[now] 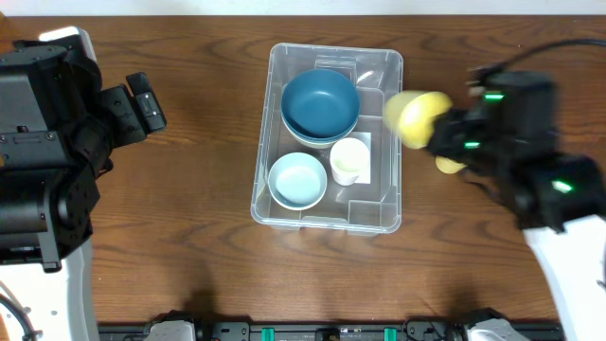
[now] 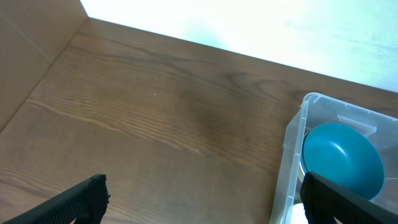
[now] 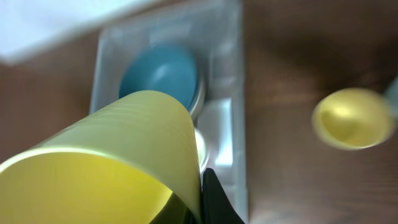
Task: Pack container
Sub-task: 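Insert the yellow cup into the stacked cups in the container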
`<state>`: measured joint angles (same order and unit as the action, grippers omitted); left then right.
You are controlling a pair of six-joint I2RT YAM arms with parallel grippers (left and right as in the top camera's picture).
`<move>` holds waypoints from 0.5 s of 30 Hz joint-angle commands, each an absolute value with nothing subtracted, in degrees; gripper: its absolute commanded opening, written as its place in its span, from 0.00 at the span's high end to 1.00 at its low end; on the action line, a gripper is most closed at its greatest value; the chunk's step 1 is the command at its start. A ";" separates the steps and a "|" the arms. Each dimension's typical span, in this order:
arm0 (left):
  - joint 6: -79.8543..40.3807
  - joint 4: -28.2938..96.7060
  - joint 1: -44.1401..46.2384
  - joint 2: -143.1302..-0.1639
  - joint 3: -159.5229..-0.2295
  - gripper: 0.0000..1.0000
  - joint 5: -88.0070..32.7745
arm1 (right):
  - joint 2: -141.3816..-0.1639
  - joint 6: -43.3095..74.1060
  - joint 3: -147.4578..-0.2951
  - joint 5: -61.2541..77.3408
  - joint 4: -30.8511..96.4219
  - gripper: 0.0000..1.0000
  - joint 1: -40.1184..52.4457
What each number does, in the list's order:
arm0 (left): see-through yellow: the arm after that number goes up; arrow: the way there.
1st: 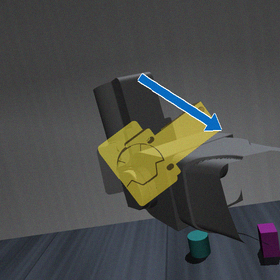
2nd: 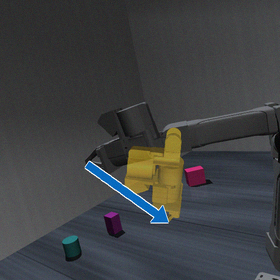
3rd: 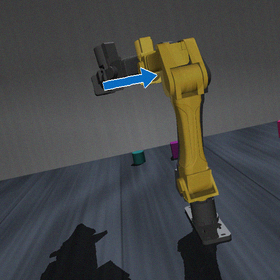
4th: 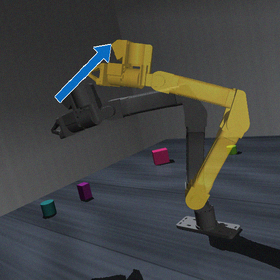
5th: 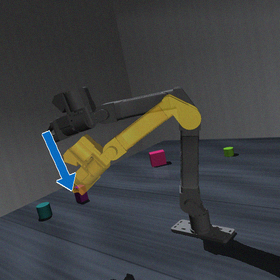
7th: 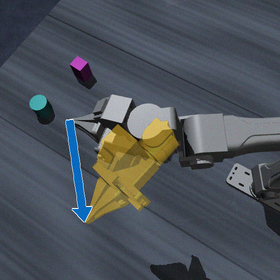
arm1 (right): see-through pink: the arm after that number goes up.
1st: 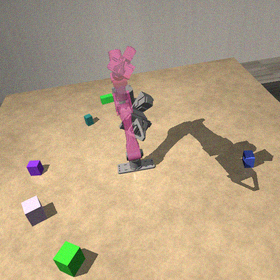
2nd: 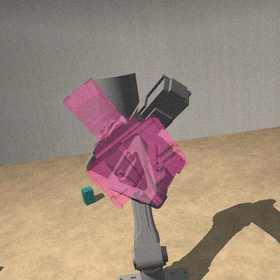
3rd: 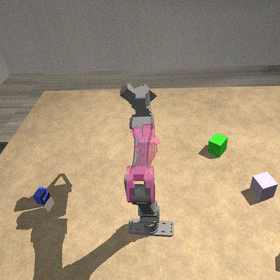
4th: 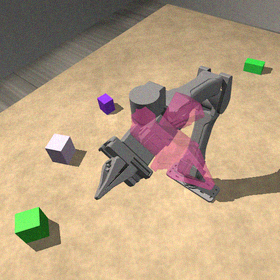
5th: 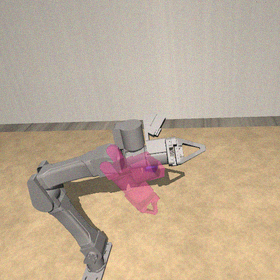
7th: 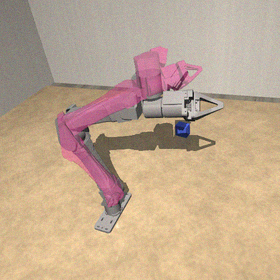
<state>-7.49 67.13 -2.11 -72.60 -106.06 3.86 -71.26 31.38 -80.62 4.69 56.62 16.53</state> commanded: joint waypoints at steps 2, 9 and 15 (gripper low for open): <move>-7.57 67.26 -2.28 -72.60 -106.15 0.02 4.56 | -78.52 30.83 -80.49 0.16 57.45 0.99 24.73; -7.60 67.26 -2.28 -72.60 -106.15 0.02 4.56 | -90.17 31.31 -80.49 -1.98 55.05 0.99 28.18; -7.60 67.26 -2.28 -72.60 -106.15 0.02 4.56 | -94.83 32.32 -80.49 -3.09 54.70 0.99 28.21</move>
<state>-7.49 67.11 -2.11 -72.60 -106.06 3.88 -94.19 31.42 -80.53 -1.37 54.78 27.92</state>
